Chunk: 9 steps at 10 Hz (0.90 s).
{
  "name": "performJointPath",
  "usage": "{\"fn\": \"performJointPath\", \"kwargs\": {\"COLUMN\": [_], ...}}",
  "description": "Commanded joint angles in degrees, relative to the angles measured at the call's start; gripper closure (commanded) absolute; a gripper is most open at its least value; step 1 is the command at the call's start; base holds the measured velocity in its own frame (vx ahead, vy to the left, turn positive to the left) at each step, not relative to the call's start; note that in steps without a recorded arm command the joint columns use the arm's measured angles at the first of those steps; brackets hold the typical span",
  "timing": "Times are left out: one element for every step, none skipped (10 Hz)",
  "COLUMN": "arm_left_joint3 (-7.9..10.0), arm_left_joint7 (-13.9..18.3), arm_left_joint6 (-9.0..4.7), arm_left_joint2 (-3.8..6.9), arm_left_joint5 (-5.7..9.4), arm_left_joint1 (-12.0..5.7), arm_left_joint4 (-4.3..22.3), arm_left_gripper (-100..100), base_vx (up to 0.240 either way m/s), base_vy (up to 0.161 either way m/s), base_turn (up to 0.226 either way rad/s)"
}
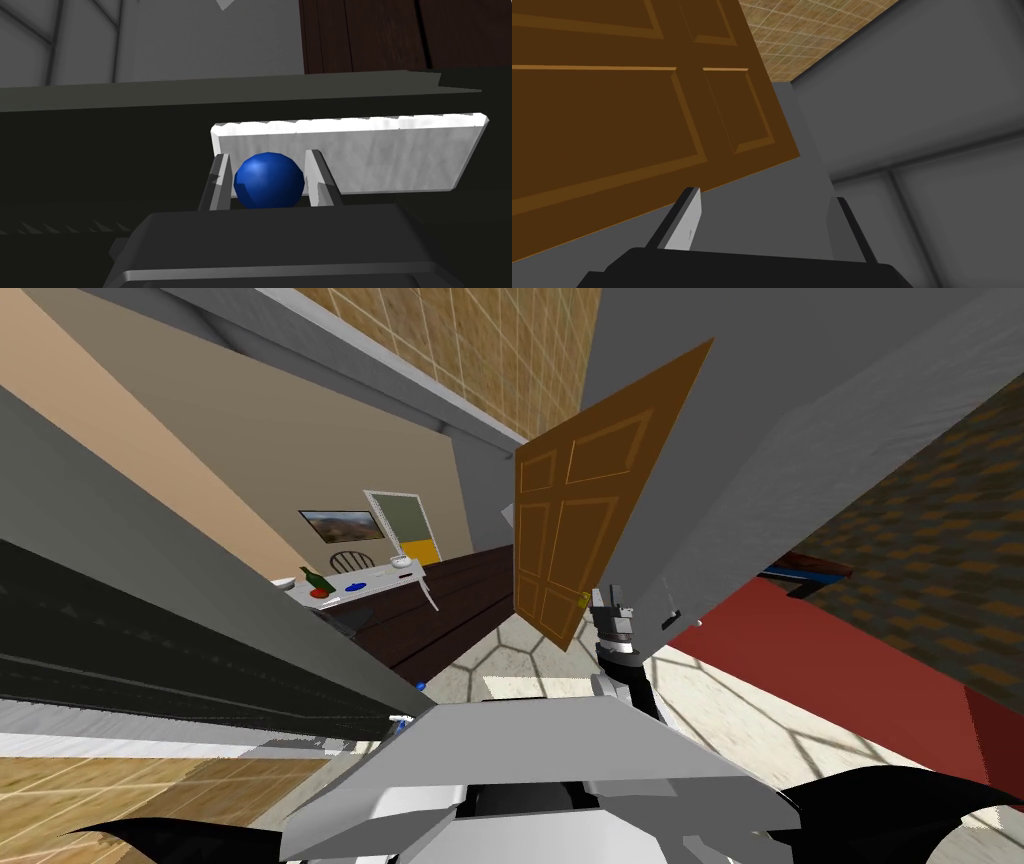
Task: Pull the door open
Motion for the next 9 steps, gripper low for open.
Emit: {"fn": "performJointPath", "kwargs": {"arm_left_joint3": [0.02, -0.51, -0.97, -1.28, -1.30, -1.61, -1.71, -1.83, -1.89], "arm_left_joint7": [0.20, 0.06, -0.06, -0.14, 0.15, 0.35, 0.47, 0.60, 0.67], "arm_left_joint6": [-1.31, -2.57, -3.64, -4.39, -4.09, -3.91, -3.70, -3.47, -3.36], "arm_left_joint2": [0.04, 0.16, 0.26, 0.34, -0.03, 0.31, 0.51, 0.75, 0.87], "arm_left_joint5": [0.22, 0.76, 1.22, 1.54, 1.14, 1.13, 1.13, 1.13, 1.13], "arm_left_joint1": [-0.50, -0.23, 0.00, 0.16, -0.46, -1.00, -1.26, -1.55, -1.70], "arm_left_joint4": [2.05, 2.97, 3.74, 4.29, 4.80, 5.03, 5.01, 4.99, 4.97], "arm_left_gripper": [100, 100, 100, 100, 100, 100, 100, 100, 100], "base_vx": [-0.021, -0.028, -0.042, -0.041, -0.016, -0.137, -0.230, -0.203, -0.179], "base_vy": [0.000, 0.001, 0.013, 0.014, 0.003, 0.026, 0.007, -0.008, 0.035], "base_turn": [0.014, -0.061, -0.101, -0.073, -0.016, -0.132, -0.182, -0.092, -0.042]}}
